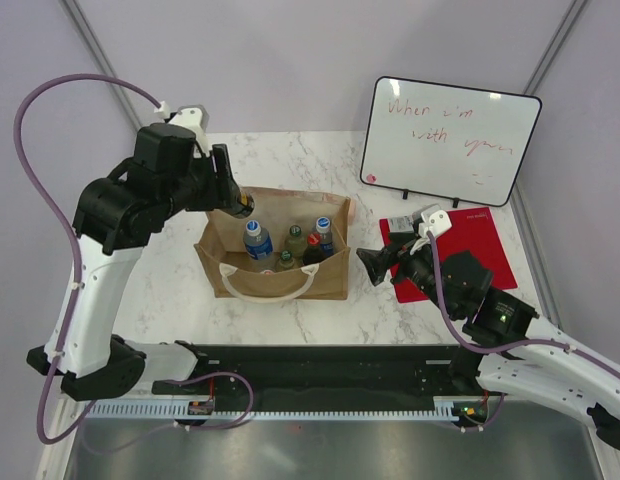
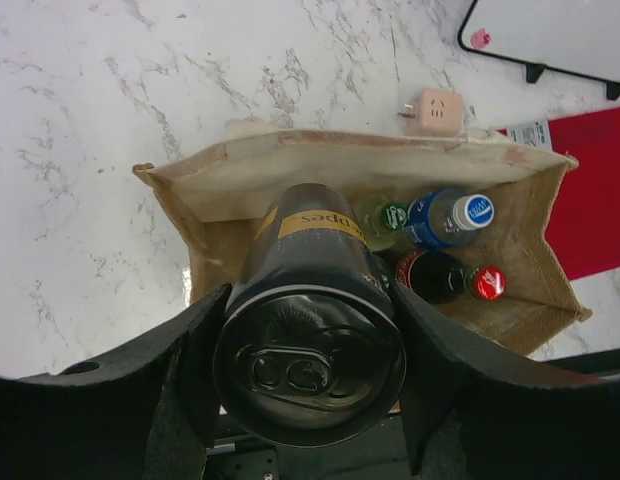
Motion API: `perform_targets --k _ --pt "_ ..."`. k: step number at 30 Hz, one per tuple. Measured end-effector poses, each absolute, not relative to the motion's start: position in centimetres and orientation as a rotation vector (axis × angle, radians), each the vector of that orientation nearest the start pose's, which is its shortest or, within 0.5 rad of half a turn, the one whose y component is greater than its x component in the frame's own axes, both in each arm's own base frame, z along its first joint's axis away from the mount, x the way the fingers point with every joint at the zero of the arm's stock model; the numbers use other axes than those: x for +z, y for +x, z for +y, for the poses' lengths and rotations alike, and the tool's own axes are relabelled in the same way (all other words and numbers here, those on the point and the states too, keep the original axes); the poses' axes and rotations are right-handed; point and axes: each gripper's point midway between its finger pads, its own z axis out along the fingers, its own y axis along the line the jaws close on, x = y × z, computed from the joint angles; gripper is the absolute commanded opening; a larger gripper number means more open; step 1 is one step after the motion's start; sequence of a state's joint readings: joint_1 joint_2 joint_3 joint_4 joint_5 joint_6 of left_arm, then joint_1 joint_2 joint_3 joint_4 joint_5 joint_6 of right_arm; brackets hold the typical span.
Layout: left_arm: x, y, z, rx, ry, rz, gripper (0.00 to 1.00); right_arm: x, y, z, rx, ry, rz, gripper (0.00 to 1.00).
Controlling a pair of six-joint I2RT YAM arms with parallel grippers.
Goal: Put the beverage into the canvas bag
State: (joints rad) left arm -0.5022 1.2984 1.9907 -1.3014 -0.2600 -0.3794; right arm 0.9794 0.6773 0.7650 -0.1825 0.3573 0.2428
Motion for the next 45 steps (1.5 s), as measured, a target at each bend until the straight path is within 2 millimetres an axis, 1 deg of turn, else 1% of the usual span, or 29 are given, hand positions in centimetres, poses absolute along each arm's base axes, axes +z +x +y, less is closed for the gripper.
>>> perform_targets --k 4,7,9,16,18,20,25,33,40,45 --pt "39.1 24.8 -12.1 -0.248 0.055 2.202 0.02 29.6 20.5 21.2 0.622 -0.348 1.667 0.84" --pt "38.4 24.2 -12.2 -0.252 0.078 2.223 0.02 29.3 20.6 21.2 0.616 -0.351 1.674 0.84" --pt "37.2 23.6 -12.0 -0.244 0.088 2.252 0.02 29.2 20.6 21.2 0.612 -0.353 1.679 0.84" --pt "32.1 21.1 -10.5 -0.155 0.12 2.401 0.02 28.8 20.7 21.4 0.604 -0.357 1.691 0.84" --pt "31.0 20.7 -10.1 -0.133 0.12 2.428 0.02 28.6 20.8 21.5 0.601 -0.36 1.698 0.84" --pt "30.5 20.5 -9.7 -0.116 0.117 2.437 0.02 28.5 20.8 21.6 0.602 -0.359 1.702 0.84" --pt "29.8 20.5 -9.2 -0.084 0.103 2.427 0.02 28.5 20.8 21.6 0.609 -0.355 1.704 0.84" --pt "26.1 21.6 -9.6 -0.015 0.117 2.498 0.02 28.4 20.7 21.7 0.617 -0.347 1.708 0.84" --pt "24.9 22.3 -9.9 -0.004 0.118 2.503 0.02 28.5 20.7 21.6 0.62 -0.346 1.706 0.84" --pt "23.1 22.3 -9.8 0.032 0.124 2.542 0.02 28.6 20.6 21.5 0.626 -0.345 1.702 0.84"
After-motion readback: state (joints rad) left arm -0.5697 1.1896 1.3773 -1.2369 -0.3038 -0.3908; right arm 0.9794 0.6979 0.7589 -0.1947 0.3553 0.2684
